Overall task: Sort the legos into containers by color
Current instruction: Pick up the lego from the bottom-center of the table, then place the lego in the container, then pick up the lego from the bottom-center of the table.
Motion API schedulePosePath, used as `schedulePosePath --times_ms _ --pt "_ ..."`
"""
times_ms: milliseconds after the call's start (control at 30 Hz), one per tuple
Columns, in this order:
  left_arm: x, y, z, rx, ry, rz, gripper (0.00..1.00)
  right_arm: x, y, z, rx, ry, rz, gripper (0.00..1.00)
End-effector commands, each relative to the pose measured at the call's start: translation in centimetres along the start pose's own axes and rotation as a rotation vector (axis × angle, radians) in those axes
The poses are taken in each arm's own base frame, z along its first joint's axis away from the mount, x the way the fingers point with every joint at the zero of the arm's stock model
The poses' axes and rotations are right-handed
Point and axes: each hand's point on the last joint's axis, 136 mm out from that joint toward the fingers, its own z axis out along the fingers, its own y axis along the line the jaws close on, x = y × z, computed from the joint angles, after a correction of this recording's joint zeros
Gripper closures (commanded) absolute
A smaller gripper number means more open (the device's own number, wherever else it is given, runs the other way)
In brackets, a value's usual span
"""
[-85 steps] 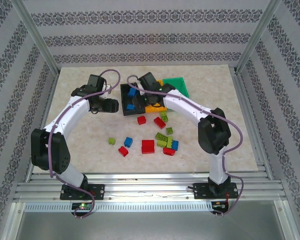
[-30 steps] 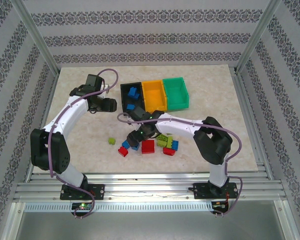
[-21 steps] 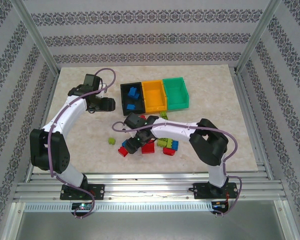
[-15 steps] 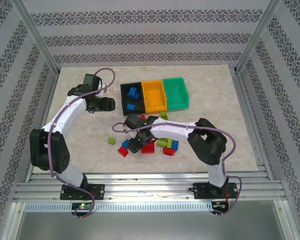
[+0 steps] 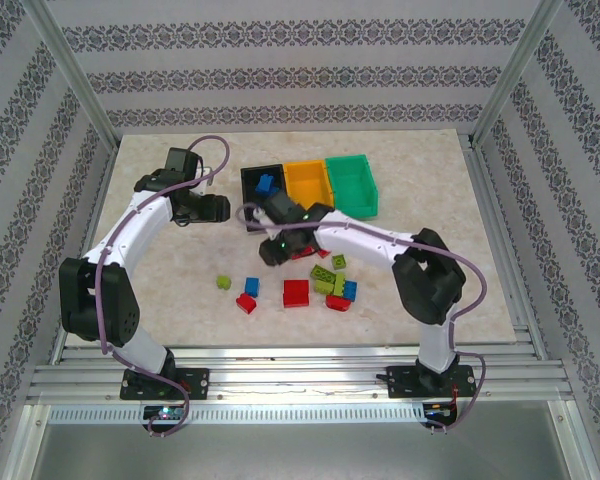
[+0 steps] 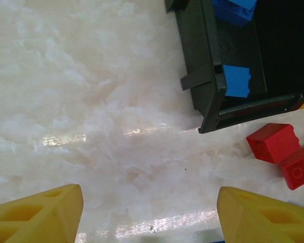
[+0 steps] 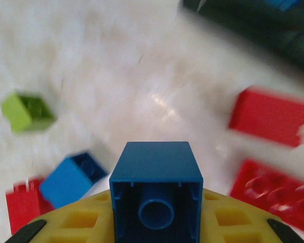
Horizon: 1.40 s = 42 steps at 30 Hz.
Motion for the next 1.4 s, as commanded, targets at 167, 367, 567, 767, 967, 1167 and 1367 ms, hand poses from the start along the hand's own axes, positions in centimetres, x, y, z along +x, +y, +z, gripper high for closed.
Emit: schedulePosePath --times_ms 167,367,567,767,967,1167,1367 --pt "-0.2 1.0 0.0 0.002 -0.009 -0.051 0.29 -11.0 -4.3 -1.6 -0.021 -0.225 0.171 0.50" --pt "-0.3 1.3 -0.6 -0.016 -0.027 -0.043 0.29 -10.9 -3.3 -1.3 -0.065 -0.206 0.177 0.38" --pt "-0.5 1.0 -0.8 0.001 -0.037 -0.049 0.29 -4.4 -0.2 -1.2 -0.106 -0.102 0.099 0.39" --pt "-0.6 1.1 -0.8 0.018 -0.038 -0.064 0.29 2.7 3.3 -0.2 -0.117 0.030 0.048 0.38" --pt "-0.8 1.5 -1.0 0.020 -0.046 -0.081 0.29 5.8 6.0 2.3 -0.140 0.118 0.028 0.33" --pt "-0.7 1.7 -1.0 0.013 -0.044 -0.085 0.29 5.9 7.9 3.8 -0.168 0.133 0.042 0.30" --pt "-0.9 2.1 -1.1 0.016 -0.046 -0.101 0.29 5.9 8.4 5.6 -0.159 0.160 0.083 0.24"
